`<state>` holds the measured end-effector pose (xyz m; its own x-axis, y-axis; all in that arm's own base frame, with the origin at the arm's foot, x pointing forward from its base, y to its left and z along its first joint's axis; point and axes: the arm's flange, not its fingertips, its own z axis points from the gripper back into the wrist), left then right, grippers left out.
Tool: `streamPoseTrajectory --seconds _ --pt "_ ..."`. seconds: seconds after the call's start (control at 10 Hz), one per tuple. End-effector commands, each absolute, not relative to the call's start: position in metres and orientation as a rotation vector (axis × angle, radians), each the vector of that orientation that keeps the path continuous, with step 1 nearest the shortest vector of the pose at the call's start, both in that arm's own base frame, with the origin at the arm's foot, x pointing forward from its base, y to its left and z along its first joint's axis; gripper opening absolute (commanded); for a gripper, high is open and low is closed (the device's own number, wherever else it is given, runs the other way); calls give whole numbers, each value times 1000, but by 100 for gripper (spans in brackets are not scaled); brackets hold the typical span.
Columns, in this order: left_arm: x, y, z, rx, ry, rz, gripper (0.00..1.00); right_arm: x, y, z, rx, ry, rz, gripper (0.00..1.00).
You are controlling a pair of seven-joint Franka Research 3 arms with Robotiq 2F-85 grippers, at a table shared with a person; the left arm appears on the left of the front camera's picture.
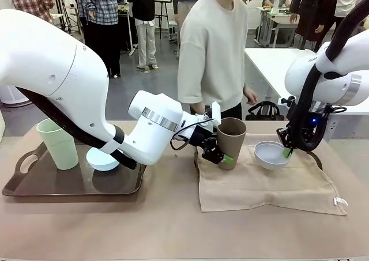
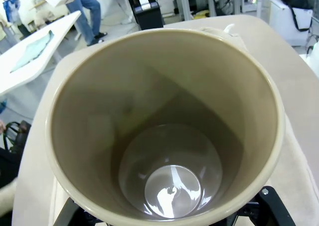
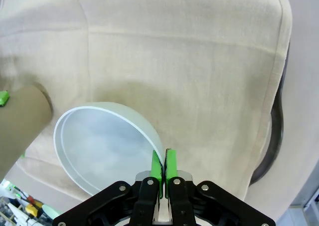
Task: Set up a tray with a mat and arrange the tableware.
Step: Place the Picnic Bowl and Reusable plastic cup back onto the Handle tray in front of the human's position.
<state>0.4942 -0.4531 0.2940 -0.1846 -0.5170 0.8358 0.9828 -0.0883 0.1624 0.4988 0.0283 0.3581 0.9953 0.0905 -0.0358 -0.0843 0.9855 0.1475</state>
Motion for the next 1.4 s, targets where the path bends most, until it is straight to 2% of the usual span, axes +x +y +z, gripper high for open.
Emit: streamPoseTrajectory --seconds 0.0,0.3,0.4,0.5,0.6,0.7,0.8,1.3 --pt "496 -458 296 -705 -889 -1577 83 499 29 349 160 29 105 4" --pt "496 -458 295 -703 -881 -1574 83 502 29 343 157 35 109 4" --pt "496 -457 295 -703 -876 -1577 95 503 28 344 163 29 104 32" --pt "496 -457 295 -717 -868 -1572 100 502 27 345 162 27 110 64" --pt "496 -456 296 -732 -861 -1554 100 500 27 350 157 28 107 92" --pt "496 -453 297 -727 -848 -1529 100 498 25 356 150 34 108 84" --pt "497 -449 299 -715 -831 -1503 100 495 24 364 143 29 106 100" --pt "501 -408 315 -567 -647 -1287 100 472 -1 411 186 -29 112 100"
